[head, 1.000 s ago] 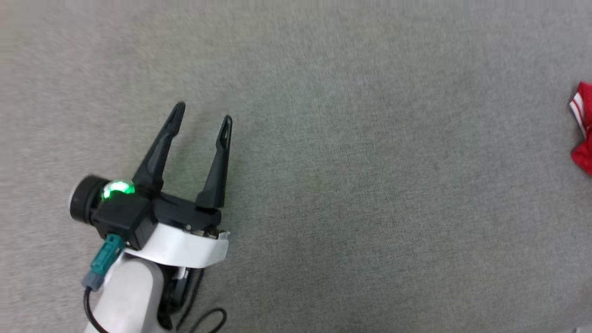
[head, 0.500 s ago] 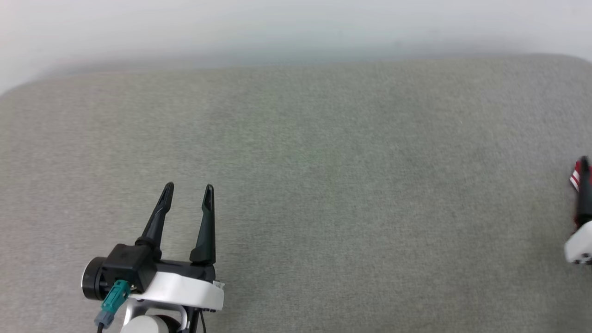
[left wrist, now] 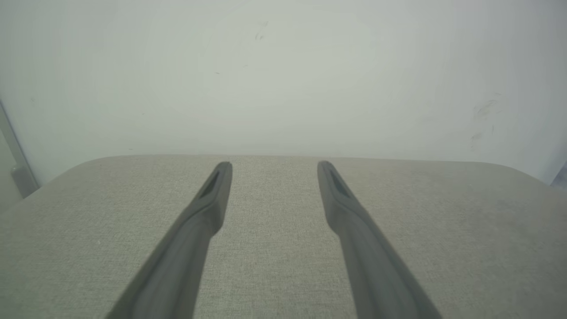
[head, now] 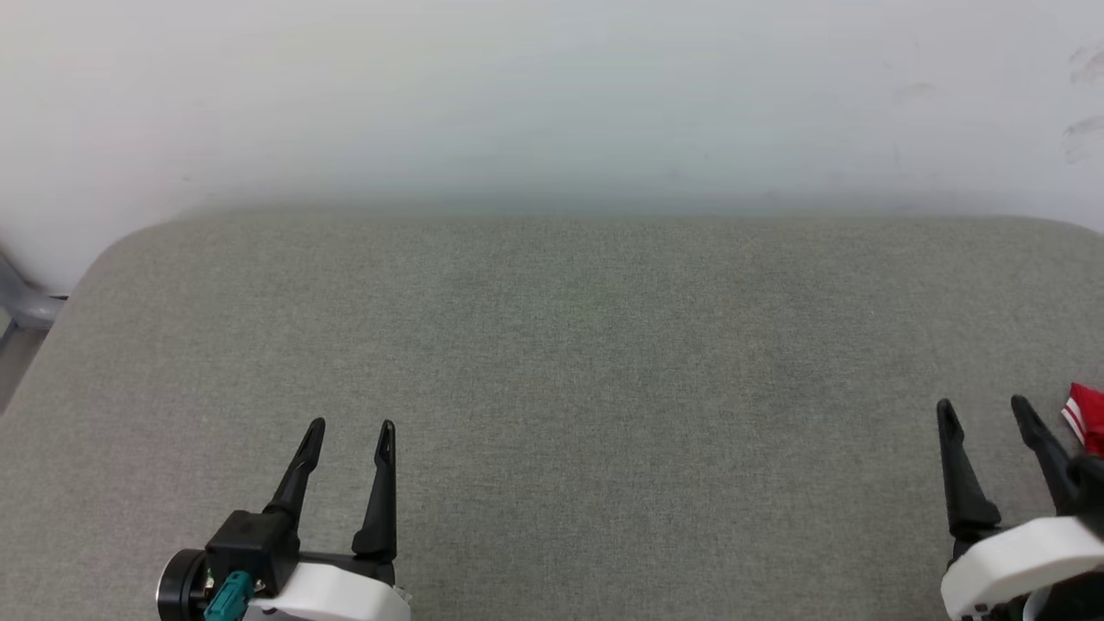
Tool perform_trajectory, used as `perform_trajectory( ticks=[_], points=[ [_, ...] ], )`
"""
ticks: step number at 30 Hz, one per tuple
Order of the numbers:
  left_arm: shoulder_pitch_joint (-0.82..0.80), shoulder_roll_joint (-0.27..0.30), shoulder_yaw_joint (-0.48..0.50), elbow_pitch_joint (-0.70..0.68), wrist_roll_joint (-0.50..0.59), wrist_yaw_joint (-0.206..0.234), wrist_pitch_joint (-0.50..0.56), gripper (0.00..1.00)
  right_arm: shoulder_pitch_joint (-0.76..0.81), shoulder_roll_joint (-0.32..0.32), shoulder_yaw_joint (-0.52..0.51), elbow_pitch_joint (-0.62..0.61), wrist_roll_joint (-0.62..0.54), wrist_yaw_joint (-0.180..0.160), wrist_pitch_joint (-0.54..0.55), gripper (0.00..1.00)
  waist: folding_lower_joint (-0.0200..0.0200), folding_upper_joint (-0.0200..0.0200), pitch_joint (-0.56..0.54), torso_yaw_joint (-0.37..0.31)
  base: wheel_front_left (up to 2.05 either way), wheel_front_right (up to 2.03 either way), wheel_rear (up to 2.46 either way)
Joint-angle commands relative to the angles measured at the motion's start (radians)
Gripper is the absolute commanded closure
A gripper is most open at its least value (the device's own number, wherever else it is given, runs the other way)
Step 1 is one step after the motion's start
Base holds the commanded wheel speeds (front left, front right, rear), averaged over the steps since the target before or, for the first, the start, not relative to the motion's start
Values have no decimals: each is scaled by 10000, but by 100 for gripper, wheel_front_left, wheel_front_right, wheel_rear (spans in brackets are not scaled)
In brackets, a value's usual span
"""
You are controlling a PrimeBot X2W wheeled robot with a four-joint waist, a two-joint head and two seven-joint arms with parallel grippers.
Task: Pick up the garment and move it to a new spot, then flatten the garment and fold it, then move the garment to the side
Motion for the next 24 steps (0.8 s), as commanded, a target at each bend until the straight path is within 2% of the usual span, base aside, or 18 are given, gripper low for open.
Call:
perform_trajectory(
  ticks=[1,11,24],
  points=[
    [98,28,19,16,-27,43,-18,0,308,78,49,-255,72,-8,27,0,2,-1,-158,-8,0,0,0],
    [472,88,-13,180,-41,186,-13,0,1518,397,491,-1848,76,-8,611,0,2,-1,-486,-202,0,0,0],
    [288,82,-68,466,-101,192,-16,0,1551,421,629,-2057,229,-8,778,0,2,-1,-520,-174,0,0,0]
  ],
)
